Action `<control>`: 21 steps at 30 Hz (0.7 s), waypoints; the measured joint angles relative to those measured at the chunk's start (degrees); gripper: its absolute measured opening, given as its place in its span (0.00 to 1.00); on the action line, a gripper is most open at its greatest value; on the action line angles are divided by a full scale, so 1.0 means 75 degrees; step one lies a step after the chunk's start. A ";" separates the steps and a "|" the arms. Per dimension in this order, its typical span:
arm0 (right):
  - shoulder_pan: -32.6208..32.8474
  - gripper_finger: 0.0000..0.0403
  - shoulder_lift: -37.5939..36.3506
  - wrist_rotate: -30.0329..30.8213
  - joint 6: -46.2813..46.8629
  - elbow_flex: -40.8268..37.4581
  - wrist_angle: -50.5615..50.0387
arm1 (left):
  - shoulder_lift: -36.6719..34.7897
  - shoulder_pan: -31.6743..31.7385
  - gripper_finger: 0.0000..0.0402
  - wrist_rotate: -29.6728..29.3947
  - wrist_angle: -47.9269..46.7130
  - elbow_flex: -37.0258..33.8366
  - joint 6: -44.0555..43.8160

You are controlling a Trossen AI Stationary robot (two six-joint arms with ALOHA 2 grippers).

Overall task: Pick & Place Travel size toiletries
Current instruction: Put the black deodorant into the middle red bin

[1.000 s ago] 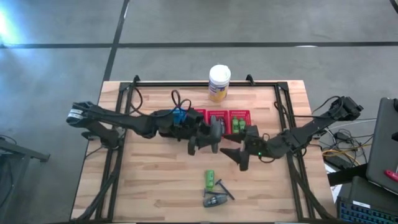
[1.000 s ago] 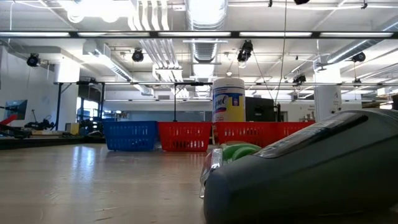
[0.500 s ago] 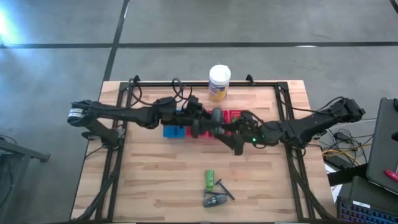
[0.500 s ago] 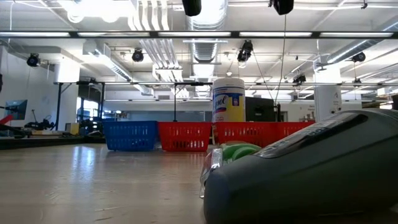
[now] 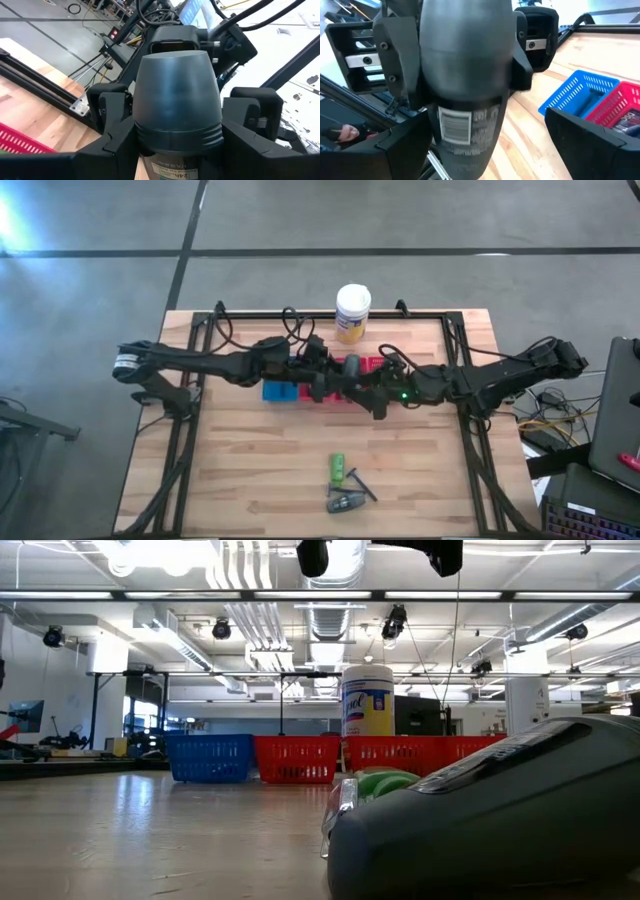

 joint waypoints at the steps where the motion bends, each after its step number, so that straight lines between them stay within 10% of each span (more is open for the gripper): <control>1: -0.0021 0.91 0.0000 -0.0012 0.0000 0.0000 -0.0006 | 0.0030 0.0015 0.54 0.0014 0.0008 0.0000 0.0007; 21: -0.0339 0.91 -0.0003 -0.0156 0.0055 0.0000 -0.0416 | 0.0245 0.0356 0.54 0.0549 0.0152 0.0000 -0.0174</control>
